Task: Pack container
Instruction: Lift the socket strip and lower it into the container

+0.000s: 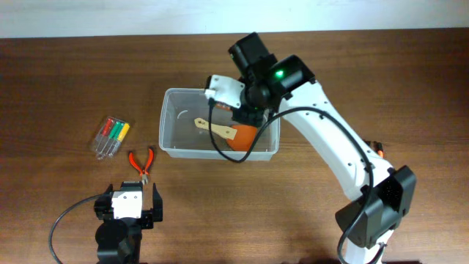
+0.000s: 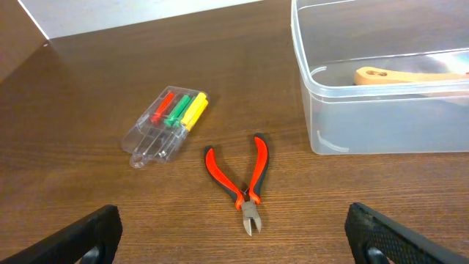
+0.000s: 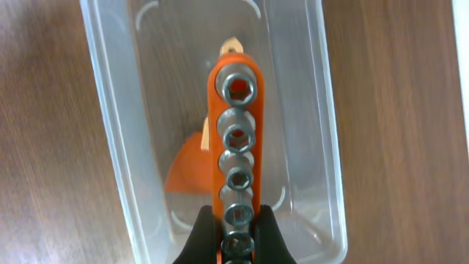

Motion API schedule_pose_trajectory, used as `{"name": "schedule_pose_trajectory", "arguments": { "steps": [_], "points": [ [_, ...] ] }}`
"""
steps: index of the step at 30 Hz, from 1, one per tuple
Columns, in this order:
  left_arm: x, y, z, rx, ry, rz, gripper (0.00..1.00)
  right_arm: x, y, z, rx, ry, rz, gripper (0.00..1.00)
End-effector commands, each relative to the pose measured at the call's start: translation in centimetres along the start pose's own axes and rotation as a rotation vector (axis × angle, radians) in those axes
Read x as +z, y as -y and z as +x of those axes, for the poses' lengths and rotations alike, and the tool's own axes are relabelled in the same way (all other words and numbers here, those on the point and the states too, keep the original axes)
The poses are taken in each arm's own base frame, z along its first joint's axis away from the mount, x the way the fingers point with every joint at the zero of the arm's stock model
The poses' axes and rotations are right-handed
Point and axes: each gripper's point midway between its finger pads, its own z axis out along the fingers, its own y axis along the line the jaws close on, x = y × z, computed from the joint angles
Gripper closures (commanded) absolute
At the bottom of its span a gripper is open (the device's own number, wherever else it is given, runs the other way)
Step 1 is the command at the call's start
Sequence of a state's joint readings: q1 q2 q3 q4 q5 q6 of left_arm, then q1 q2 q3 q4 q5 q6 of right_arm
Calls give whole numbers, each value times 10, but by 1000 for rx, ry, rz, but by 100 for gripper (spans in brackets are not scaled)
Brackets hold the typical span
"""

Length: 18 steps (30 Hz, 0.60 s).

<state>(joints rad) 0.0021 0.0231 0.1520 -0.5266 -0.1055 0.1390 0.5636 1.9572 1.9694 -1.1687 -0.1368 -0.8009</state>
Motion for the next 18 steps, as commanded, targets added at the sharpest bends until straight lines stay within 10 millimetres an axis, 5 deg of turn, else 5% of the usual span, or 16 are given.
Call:
{"name": "schedule_pose_trajectory", "arguments": {
  "steps": [1, 13, 18],
  "points": [
    [1, 0, 1, 17, 1, -1, 1, 19, 0, -6, -47, 3, -28, 96],
    [1, 0, 1, 17, 2, -2, 1, 122, 4, 20, 112, -101, -107, 96],
    [1, 0, 1, 17, 1, -2, 1, 138, 5, 22, 154, -106, -109, 96]
  ]
}}
